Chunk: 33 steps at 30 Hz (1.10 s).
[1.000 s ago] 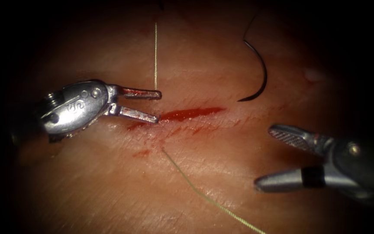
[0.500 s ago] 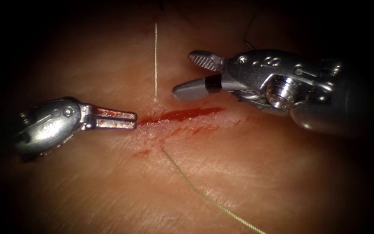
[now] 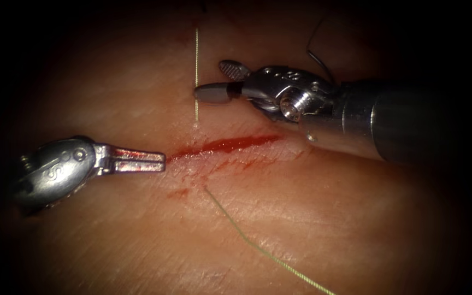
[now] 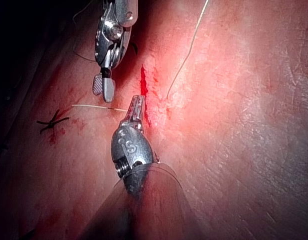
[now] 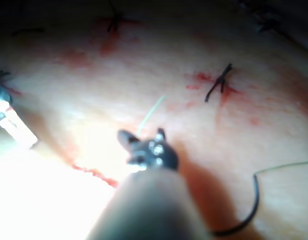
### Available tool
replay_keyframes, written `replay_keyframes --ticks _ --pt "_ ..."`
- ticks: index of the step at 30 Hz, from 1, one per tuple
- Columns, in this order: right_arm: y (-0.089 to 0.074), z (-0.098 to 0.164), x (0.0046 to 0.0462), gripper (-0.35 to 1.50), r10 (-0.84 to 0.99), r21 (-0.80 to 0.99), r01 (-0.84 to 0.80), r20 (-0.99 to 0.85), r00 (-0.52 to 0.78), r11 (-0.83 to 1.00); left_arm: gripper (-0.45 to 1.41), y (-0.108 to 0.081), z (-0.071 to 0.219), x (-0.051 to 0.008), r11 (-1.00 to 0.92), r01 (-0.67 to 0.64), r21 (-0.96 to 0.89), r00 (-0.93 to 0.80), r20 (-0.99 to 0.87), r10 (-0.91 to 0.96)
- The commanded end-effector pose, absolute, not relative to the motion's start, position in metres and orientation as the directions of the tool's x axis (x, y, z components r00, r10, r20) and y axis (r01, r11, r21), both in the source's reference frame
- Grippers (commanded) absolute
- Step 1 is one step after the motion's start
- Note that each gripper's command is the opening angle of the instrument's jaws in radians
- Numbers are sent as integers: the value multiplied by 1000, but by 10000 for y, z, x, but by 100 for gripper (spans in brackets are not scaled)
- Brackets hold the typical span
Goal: Wound Closure
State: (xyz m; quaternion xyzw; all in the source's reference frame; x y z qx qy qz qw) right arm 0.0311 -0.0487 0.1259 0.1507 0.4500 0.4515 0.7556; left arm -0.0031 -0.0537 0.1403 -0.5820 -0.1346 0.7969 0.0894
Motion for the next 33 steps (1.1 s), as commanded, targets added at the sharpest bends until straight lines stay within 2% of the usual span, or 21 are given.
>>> replay_keyframes --ticks 1,13,15,17,18,20,33 --pt "-481 1267 318 128 822 642 -546 -542 173 538 -10 -535 1410 -35 -948 18 -319 -306 -904 298" --pt "-481 1288 334 111 854 672 -568 -508 113 475 -18 -536 1411 -37 -948 18 -319 -306 -904 298" --pt "-480 1289 338 105 853 671 -570 -510 108 474 -18 -536 1411 -37 -947 20 -319 -306 -904 298" --pt "-480 1288 341 88 854 675 -566 -510 107 474 -20 -536 1411 -37 -947 20 -319 -306 -904 298" --pt "-480 1288 342 68 854 681 -557 -508 109 476 -20 -536 1411 -37 -948 21 -319 -309 -903 297" --pt "-480 1284 342 -35 852 708 -511 -515 98 487 -22 -536 1412 -37 -948 20 -319 -309 -904 297" --pt "-459 1262 341 -35 848 720 -498 -526 62 483 -28 -536 1415 -36 -948 24 -317 -311 -904 294"
